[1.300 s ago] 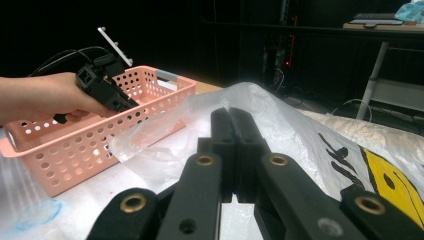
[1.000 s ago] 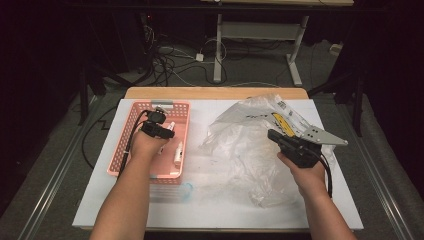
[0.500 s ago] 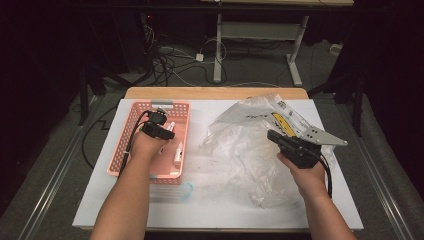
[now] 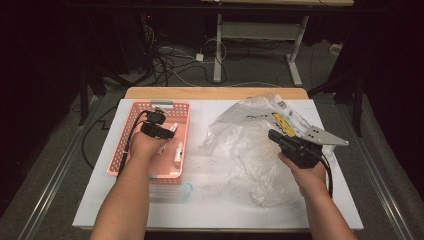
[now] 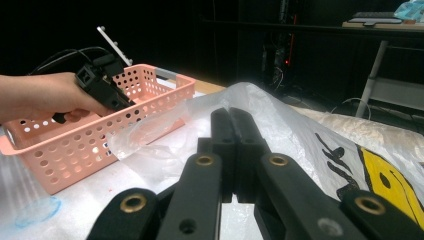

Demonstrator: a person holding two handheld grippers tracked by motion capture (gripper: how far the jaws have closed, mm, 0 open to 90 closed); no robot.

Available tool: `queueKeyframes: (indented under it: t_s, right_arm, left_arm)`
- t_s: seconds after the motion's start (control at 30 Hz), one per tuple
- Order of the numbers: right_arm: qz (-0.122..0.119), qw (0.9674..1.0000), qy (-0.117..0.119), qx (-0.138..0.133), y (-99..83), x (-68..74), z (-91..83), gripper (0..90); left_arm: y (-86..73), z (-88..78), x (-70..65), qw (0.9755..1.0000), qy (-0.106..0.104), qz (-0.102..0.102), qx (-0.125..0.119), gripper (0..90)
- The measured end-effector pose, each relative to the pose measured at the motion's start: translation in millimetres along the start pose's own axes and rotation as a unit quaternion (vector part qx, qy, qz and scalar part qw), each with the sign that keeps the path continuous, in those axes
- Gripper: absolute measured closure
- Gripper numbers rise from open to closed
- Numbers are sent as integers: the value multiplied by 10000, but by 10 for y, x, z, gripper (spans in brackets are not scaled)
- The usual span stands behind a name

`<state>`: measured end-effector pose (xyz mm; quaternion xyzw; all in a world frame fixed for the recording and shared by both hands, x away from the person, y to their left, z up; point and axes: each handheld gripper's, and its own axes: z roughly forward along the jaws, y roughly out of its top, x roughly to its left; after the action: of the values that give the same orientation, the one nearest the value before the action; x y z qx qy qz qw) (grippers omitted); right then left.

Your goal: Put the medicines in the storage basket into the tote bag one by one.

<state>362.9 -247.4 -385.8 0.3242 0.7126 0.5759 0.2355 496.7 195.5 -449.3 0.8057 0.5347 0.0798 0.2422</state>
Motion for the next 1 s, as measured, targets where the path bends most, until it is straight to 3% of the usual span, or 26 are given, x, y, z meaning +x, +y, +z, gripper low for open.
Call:
queueKeyframes:
  t_s: [0.13,0.2,0.27,0.37,0.5,0.63,0.73,1.0]
  right_arm:
    - [-11,10000,-8,4,0,3,3,900]
    - [-8,10000,-1,13,-2,7,6,900]
    - [-16,10000,-3,15,-2,9,7,900]
    - [-19,10000,-2,10,-1,8,4,900]
    - [-8,10000,-3,25,-4,7,6,900]
    - [-26,10000,5,9,-2,8,6,900]
    - [-24,10000,4,0,0,7,-1,900]
    - [-12,10000,-1,0,4,12,-10,900]
  left_arm:
    - [9,-16,-5,9999,116,-3,-47,693]
    - [8,11,-4,9999,151,-18,21,678]
    - [1,42,15,9998,93,-122,110,578]
    - [-5,63,8,9999,37,-74,127,550]
    - [-5,70,-10,9999,85,-4,143,551]
    - [-9,73,-54,9993,224,197,204,597]
    - [-9,68,-66,9992,219,231,238,654]
    - [-13,63,-90,9989,254,296,253,672]
